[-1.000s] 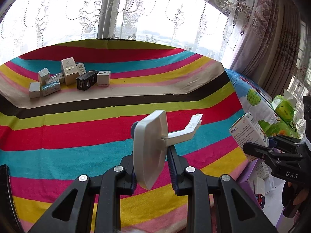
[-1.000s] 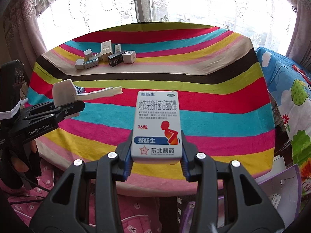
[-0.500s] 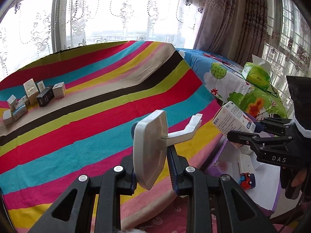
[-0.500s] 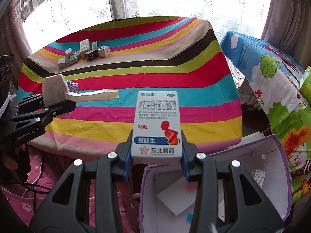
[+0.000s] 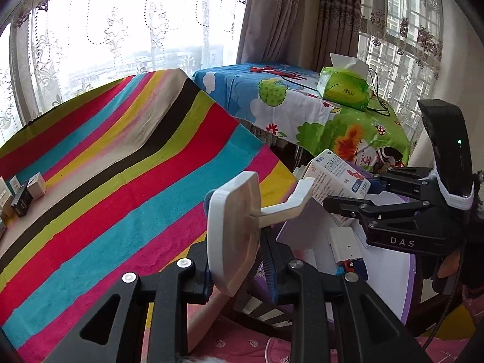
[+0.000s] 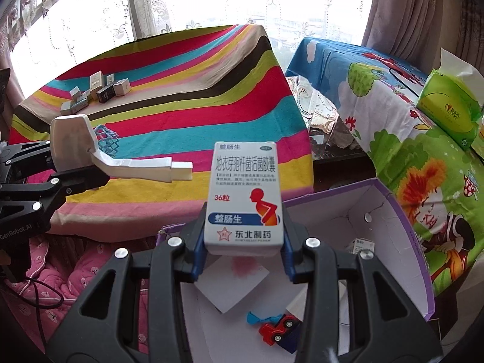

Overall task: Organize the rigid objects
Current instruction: 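Carry the white stand in left while right carries the medicine box to the bin, then lower the stand and medicine box into the bin and open both grippers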

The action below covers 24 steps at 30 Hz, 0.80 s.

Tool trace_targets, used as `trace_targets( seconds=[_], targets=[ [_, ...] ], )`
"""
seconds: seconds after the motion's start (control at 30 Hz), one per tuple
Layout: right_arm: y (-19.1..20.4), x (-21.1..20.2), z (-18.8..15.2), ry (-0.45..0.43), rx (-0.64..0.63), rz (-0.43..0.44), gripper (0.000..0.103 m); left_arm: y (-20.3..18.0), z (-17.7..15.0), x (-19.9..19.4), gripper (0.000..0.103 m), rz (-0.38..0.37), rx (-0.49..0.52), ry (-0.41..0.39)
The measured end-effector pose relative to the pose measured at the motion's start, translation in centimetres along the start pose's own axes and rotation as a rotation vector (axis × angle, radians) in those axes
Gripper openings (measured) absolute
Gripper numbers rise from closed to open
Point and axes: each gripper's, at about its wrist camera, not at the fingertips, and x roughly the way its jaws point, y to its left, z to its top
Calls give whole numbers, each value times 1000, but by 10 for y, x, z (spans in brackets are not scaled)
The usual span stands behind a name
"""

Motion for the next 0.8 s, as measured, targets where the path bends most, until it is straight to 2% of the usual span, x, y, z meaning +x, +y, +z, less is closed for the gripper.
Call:
trace_targets(
  seconds=[0.23, 0.4, 0.8],
  targets=[
    [-29, -7, -15, 25, 45, -73, 44, -22, 10, 18, 28, -63, 28, 46],
    [-44, -9, -25, 37, 66, -105, 44, -40, 6, 37, 28, -95, 60, 114],
    [-106, -8, -54, 102, 246, -184, 44, -82, -8, 71, 28, -147, 177, 252]
  ],
)
